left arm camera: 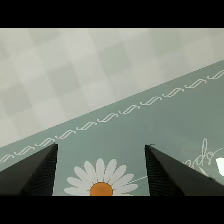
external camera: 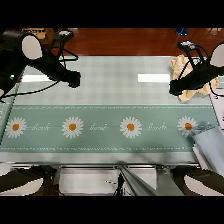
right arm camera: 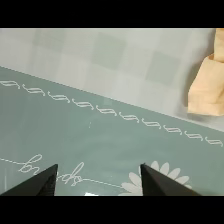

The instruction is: Fold the shirts.

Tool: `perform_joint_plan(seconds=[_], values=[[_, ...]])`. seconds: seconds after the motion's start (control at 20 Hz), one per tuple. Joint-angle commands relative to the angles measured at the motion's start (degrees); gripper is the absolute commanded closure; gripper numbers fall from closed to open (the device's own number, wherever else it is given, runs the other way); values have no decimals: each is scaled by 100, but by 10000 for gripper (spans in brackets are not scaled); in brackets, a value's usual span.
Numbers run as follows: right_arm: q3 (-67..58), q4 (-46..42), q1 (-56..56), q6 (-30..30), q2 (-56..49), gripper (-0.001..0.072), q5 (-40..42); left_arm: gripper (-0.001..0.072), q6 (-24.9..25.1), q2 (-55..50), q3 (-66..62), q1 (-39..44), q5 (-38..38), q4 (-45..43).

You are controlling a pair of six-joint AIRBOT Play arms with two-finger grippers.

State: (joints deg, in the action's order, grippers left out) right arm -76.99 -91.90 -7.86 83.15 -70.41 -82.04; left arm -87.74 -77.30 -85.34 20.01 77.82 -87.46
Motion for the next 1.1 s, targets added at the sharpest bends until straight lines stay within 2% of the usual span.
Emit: perform_joint_plan(seconds=[0.0,0.65,0.9,1.05], values=[[-2,2,-4,0,-2,123,-2,61,0,-2,-7,0,-2,0],[-2,2,-4,0,-2,123,0,61,0,-2,-7,0,-2,0],[-2,2,-4,22,-2,123,946,61,0,-57,-7,0,-501,0],[-2,-72,-4,15,-2,123,1829,61,0,-166,-7,2,-549,7]])
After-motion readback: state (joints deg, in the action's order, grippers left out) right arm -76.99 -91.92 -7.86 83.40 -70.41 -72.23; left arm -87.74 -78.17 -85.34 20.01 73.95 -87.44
